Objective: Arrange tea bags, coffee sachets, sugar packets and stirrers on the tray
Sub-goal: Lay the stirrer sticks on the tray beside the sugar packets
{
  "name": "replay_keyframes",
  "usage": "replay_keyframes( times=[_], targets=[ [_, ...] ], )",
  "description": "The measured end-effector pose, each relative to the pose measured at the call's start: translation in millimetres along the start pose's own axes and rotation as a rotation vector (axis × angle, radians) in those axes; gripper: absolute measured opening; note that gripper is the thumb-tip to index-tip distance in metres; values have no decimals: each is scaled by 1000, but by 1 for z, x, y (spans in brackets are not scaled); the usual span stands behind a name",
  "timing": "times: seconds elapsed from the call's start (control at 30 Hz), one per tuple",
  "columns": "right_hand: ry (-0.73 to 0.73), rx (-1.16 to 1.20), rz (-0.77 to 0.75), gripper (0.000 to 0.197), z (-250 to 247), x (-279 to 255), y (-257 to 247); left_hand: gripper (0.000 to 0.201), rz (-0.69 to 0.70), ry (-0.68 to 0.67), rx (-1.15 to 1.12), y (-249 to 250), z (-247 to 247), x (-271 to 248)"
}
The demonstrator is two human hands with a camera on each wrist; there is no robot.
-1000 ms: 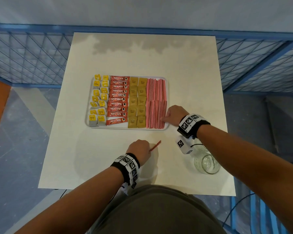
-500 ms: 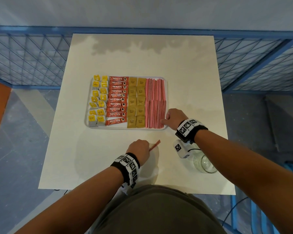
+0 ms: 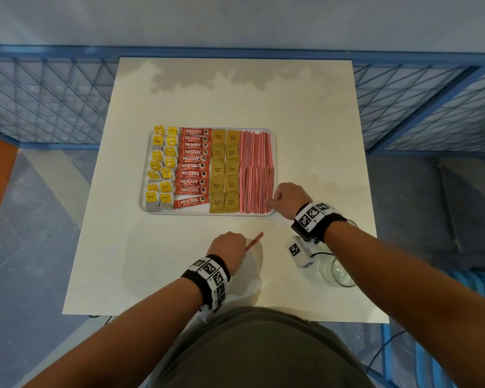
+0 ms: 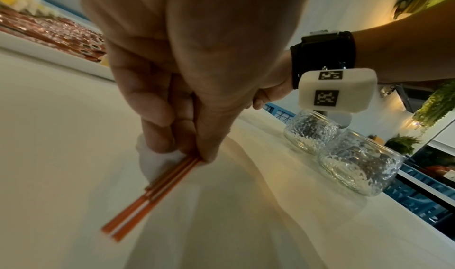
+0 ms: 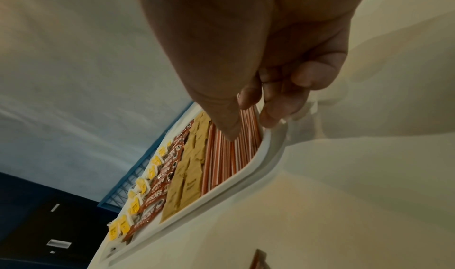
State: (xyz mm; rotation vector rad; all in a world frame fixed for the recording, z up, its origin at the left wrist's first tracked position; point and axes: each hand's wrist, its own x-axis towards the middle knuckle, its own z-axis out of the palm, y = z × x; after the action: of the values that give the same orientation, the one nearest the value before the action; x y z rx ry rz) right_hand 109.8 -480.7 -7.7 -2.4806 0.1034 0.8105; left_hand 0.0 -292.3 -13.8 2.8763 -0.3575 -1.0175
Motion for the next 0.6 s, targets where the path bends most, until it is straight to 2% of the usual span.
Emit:
replay_keyframes(
  times=[0.17,0.3,0.4,0.53,0.6],
  targets=[
    [-1,52,-19,48,6,-18,0,18,9,-13,12,0,-1,0],
    [-19,70,-40,35,15,-31,4,9,21,-38,-1,2,-8,2],
    [-49,50,-62,36,26,-40,9,8,26,-56,-17,3,-11,4],
    [-139,-36,-143,16,39,-51,12,8,49,-68,-6,4,-11,5],
    [-187,-55,-176,25,44,-53,12,8,59,-62,9,4,-9,5]
  ],
)
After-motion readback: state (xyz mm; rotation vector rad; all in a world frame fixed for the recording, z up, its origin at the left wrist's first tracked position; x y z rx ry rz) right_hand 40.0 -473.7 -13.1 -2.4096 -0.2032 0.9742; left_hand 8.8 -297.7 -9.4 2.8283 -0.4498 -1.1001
